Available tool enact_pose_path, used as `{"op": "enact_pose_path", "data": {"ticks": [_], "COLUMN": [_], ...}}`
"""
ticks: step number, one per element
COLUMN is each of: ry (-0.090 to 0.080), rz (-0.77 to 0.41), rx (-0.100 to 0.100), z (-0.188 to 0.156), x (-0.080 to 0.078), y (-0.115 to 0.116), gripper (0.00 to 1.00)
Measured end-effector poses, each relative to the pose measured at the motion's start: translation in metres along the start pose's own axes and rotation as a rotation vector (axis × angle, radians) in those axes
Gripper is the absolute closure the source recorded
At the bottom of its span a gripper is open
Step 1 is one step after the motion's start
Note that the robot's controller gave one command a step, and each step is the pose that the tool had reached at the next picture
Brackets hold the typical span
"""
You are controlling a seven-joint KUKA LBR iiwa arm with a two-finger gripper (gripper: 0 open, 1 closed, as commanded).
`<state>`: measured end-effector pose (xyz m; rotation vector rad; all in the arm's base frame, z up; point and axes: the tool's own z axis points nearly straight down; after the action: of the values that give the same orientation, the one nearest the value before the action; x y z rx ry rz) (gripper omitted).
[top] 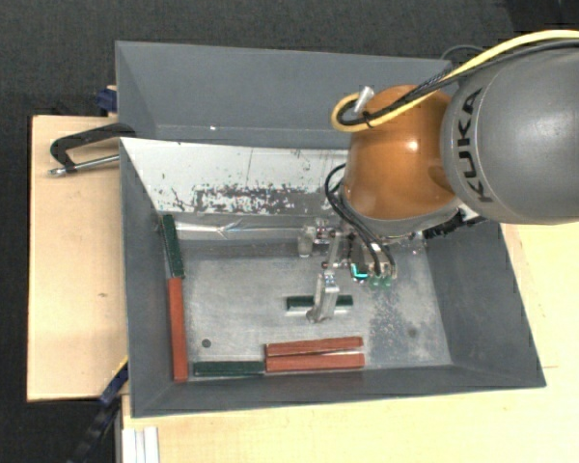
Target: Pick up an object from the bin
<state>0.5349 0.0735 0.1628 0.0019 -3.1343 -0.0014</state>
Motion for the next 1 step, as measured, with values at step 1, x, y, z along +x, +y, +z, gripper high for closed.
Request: {"op": "enact_pose_path", "data": {"ticks": [1], "ry": [-0.008], "rz": [0.001], "rx": [-0.001], "z": [-0.0043], "x": [-0.0019], "y": [-0.0002], "gripper": [0.0]}}
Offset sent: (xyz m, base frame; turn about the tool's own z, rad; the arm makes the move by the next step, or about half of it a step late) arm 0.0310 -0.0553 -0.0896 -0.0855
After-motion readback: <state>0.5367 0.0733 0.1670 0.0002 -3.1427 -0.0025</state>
